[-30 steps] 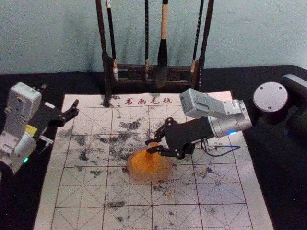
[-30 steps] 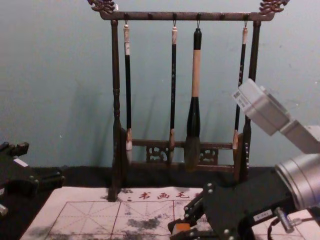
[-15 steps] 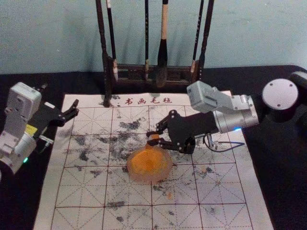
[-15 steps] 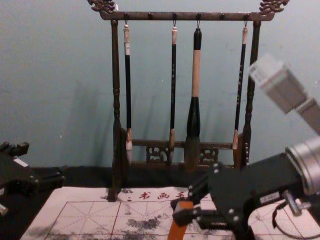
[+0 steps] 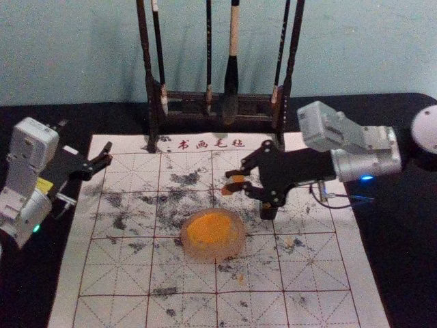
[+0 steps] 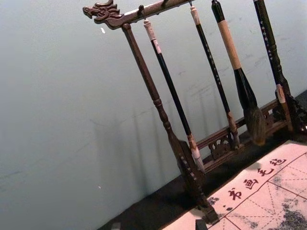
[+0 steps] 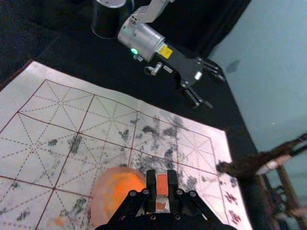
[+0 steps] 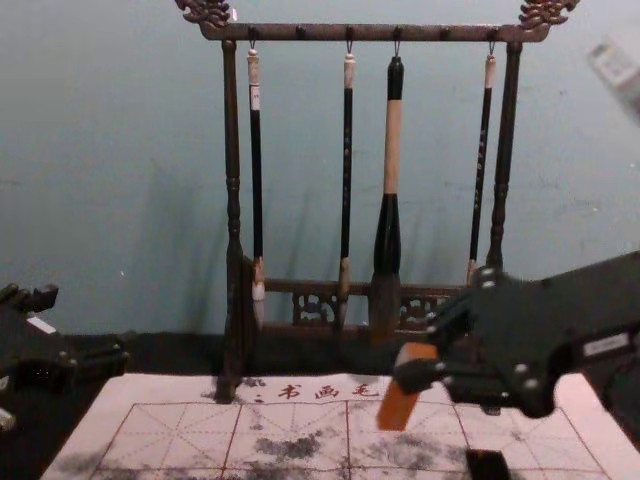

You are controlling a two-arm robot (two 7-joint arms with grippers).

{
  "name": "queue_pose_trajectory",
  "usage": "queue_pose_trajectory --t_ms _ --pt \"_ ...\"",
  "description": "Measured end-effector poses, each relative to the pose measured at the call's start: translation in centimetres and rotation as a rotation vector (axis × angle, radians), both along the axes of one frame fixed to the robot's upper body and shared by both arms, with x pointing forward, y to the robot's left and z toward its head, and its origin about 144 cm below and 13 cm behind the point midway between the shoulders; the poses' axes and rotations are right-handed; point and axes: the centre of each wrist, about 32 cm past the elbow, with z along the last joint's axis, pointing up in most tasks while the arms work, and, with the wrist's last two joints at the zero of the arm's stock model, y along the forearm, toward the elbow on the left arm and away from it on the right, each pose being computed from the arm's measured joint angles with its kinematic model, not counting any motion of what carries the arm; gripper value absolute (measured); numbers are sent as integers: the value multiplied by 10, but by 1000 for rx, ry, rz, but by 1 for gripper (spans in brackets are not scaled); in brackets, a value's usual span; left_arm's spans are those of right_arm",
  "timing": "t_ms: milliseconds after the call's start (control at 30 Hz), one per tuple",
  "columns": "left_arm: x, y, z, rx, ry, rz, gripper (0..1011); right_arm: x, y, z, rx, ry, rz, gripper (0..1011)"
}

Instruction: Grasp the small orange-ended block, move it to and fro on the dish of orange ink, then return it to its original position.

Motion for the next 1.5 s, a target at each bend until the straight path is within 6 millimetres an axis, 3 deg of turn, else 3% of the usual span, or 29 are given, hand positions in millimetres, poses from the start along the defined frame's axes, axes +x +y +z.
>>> queue_pose_trajectory --t_ms 333,700,1500 --pt "0 0 0 0 0 0 1001 -23 -31 7 4 -18 -83 137" --pt "0 0 0 0 0 0 1001 -31 -55 -5 -21 39 -154 137" --pt "0 0 0 0 0 0 1001 -13 -55 -22 -39 74 -191 137"
